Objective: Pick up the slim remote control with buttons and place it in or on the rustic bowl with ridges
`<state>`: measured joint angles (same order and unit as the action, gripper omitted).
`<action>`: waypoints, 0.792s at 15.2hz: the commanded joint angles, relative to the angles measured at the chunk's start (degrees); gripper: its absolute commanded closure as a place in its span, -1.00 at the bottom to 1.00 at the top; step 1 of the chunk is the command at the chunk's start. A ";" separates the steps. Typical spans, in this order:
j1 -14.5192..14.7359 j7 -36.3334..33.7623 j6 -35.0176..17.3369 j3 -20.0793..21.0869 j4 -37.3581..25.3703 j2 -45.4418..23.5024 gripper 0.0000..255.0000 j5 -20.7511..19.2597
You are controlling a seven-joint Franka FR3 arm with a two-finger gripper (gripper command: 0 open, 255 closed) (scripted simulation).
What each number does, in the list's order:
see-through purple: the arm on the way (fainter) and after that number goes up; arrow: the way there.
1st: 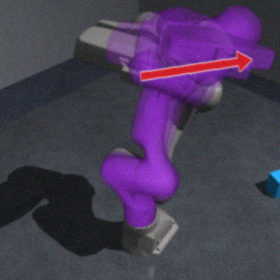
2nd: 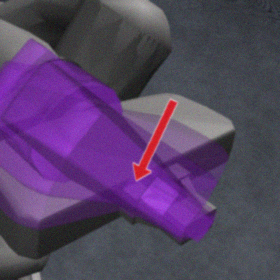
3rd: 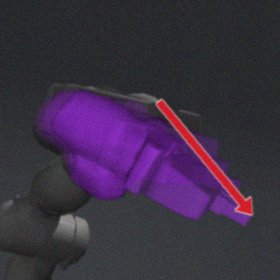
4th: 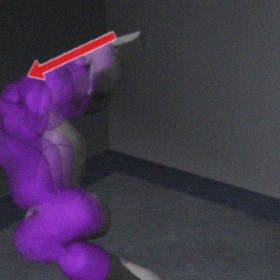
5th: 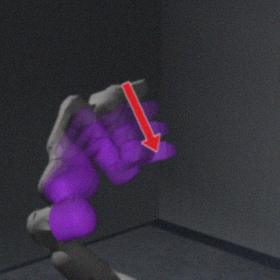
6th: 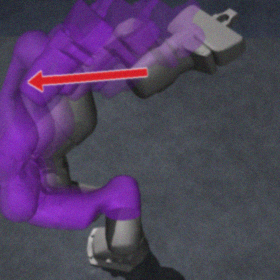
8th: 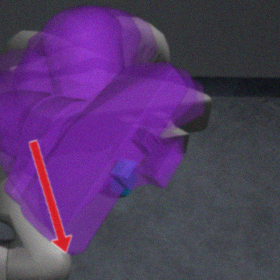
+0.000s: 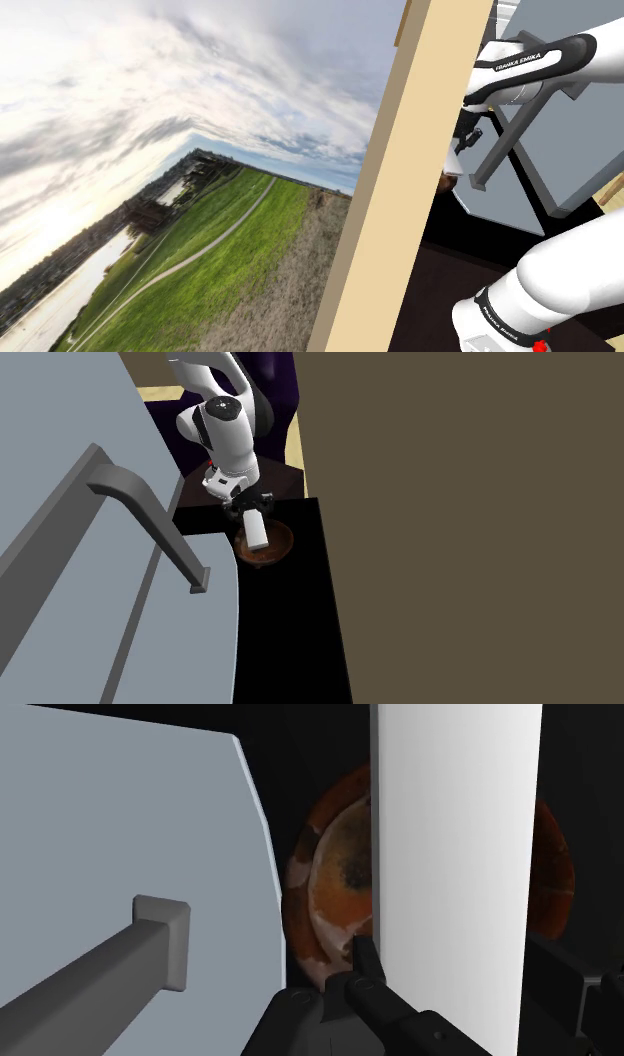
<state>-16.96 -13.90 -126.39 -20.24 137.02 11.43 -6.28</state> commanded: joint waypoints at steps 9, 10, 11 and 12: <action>0.21 1.14 -8.59 -0.77 3.69 -5.05 1.00 1.47; 0.21 1.14 -8.58 -0.76 3.70 -5.03 1.00 1.46; 0.21 1.14 -8.59 -0.76 3.69 -5.04 1.00 1.47; 0.21 1.14 -8.59 -0.76 3.69 -5.05 1.00 1.47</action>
<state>-16.75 -12.79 -134.84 -20.98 140.67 6.45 -4.84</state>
